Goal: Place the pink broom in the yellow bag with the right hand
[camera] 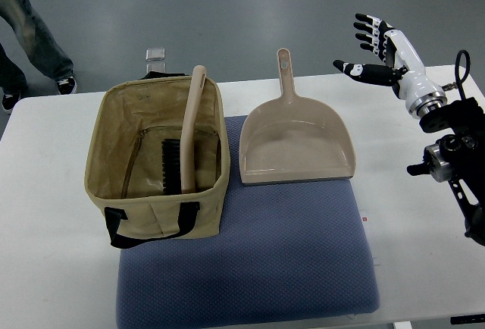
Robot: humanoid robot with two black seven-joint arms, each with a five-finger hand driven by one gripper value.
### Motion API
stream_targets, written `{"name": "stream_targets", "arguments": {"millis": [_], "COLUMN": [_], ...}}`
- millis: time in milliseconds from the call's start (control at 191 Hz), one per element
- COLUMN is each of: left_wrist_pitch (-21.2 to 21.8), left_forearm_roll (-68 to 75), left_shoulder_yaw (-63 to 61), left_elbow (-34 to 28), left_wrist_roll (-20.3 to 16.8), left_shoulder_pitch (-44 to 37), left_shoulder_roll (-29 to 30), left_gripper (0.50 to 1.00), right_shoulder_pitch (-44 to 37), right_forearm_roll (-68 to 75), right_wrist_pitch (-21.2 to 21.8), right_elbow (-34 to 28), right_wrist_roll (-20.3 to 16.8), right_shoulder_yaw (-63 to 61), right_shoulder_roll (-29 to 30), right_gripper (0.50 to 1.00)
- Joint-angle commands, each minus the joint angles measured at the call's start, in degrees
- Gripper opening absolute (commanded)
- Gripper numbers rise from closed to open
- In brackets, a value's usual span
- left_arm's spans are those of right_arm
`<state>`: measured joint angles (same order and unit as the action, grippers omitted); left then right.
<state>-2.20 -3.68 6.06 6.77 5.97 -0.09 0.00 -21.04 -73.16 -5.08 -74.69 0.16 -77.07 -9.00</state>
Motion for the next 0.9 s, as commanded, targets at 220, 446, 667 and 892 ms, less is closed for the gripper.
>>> {"name": "stream_targets", "arguments": {"millis": [220,446,667,892], "left_wrist_pitch": [0.0,0.0,0.0,0.0], "left_forearm_roll": [-0.01,-0.01,-0.01,-0.01], "left_shoulder_yaw": [0.0,0.0,0.0,0.0], "left_elbow": [0.0,0.0,0.0,0.0], "left_wrist_roll": [0.01,0.01,0.01,0.01], "left_shoulder_pitch": [0.0,0.0,0.0,0.0], "left_shoulder_roll": [0.0,0.0,0.0,0.0], "left_gripper": [1.0,1.0,1.0,1.0], "right_shoulder_pitch": [7.06,7.5,7.94,8.56], "right_forearm_roll": [0.65,0.74,0.74,3.2], "right_wrist_pitch": [0.07,-0.55,-0.46,-0.28], "right_elbow": [-0.02,-0.02,-0.02,-0.02], "right_wrist_roll": [0.37,0.72,0.63,0.72], "right_shoulder_yaw": [-11.17,-13.98,-13.37,-12.49], "right_shoulder_roll": [9.0,9.0,9.0,9.0], "right_gripper": [0.926,0.928,0.928,0.928]}}
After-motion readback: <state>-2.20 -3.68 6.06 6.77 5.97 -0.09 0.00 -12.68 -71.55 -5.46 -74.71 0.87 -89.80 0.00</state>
